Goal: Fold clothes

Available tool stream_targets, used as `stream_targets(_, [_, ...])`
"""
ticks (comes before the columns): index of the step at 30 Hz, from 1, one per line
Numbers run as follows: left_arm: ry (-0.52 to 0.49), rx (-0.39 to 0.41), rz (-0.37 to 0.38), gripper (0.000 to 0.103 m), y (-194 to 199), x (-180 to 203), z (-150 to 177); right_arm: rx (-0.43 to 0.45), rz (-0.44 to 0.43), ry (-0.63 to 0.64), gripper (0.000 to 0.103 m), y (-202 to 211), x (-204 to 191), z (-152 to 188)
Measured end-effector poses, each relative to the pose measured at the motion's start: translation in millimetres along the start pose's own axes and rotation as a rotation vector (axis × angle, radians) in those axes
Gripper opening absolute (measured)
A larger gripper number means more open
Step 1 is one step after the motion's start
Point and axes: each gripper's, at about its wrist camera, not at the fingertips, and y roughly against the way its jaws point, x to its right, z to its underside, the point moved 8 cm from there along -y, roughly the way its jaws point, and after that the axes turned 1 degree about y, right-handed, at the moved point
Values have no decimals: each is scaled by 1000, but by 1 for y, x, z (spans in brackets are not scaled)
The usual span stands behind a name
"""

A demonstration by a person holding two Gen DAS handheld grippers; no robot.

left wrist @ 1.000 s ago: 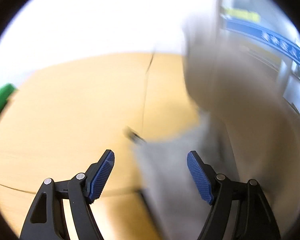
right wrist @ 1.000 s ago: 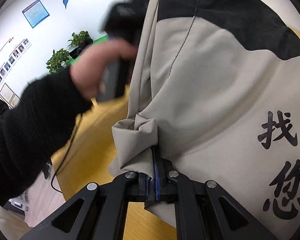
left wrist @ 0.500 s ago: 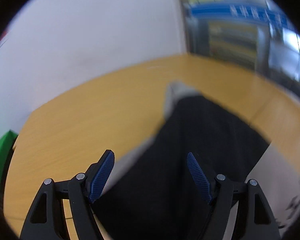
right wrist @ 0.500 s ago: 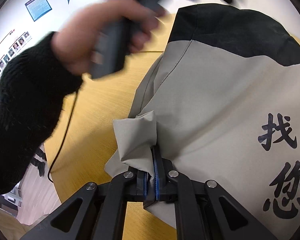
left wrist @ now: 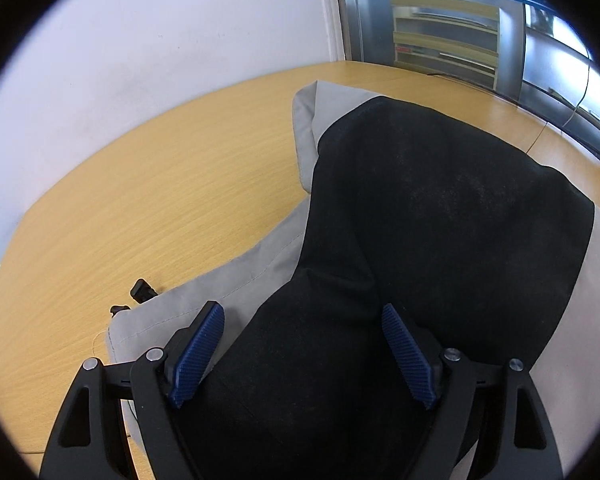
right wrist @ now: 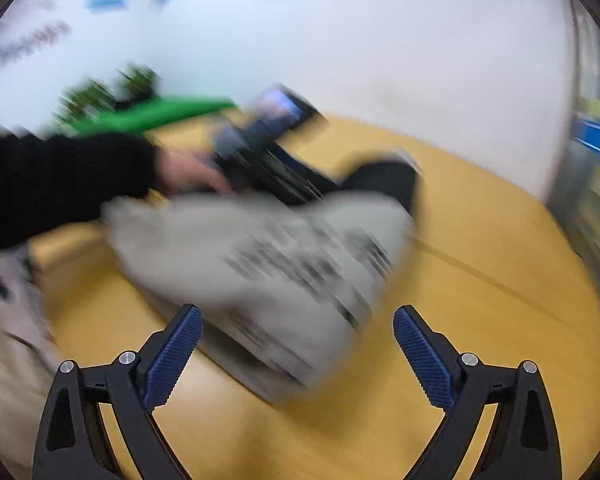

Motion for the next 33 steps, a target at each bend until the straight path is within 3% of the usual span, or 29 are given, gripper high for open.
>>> stream_targets(4, [-21,-6,-15,83,12,-7,14,-9,18,-36,93,-12,14,4])
stream_targets(9, [-47,-7,-28,83,19,-12,22,-45,-59,8,88,-1,6,31])
stream_targets(12, [-48,-8,-28,83,20,-13,23,-65,1,5,88,-5,12,35])
stream_targets(18, [-44,-17,-24,84,20,-16,25,-66,52,-143,86,-10,35,41])
stream_targets(23, [-60,-16,-20,84,19,-12,23,-112,115,-419,73,-4,87,73])
stream_targets(24, [-68,-12,-29,84,19,-11,23,-109,111,-425,67,-3,88,72])
stream_targets(30, [-67,-2,-47,84,21,-10,21,-29,88,-254,68,-11,59,38])
stream_targets(32, [-53,-3,-70,84,28,-11,20,-16,96,-230,59,-18,59,29])
stream_targets(33, [-41,-7,-84,83,34,-12,19,-16,95,-228,41,-20,59,27])
